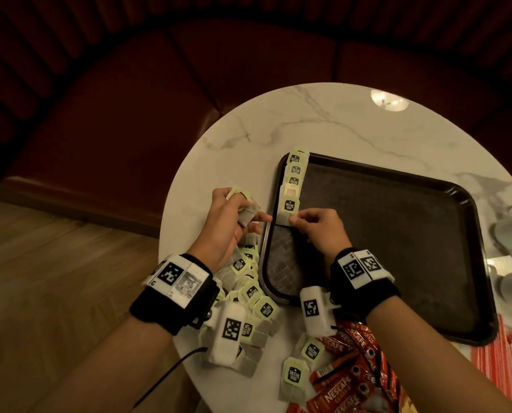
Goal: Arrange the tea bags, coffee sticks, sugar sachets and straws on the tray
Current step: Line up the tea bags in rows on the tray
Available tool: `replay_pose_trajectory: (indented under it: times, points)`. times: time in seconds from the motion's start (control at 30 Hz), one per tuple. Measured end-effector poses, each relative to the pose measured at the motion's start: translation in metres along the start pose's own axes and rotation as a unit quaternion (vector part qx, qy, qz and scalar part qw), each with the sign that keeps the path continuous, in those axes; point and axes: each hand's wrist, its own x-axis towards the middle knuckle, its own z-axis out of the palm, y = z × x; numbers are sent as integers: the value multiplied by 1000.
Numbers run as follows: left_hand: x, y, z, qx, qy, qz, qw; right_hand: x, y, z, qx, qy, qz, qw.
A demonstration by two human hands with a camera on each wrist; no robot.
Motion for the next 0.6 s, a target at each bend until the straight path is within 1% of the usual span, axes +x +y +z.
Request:
replay_pose_trajectory:
  times: [0.13, 0.3, 0.43, 0.5, 0.6]
  points:
    - [1, -4, 0, 11, -4, 2, 1000, 0, -3, 2, -20, 23, -16, 999]
    - [1, -5, -4, 32, -30, 12, 999, -3, -12, -4, -73, 41, -65, 994]
    - [-2, -5, -6, 66, -35, 24, 997, -14, -33, -13, -33, 59, -130, 989]
    - [-2, -5, -5, 94, -39, 37, 994, -23, -47, -16, -1, 30, -172, 985]
    - [-3, -4, -3, 122, -61, 49, 989, -34, -67, -19, 11, -38, -224, 974]
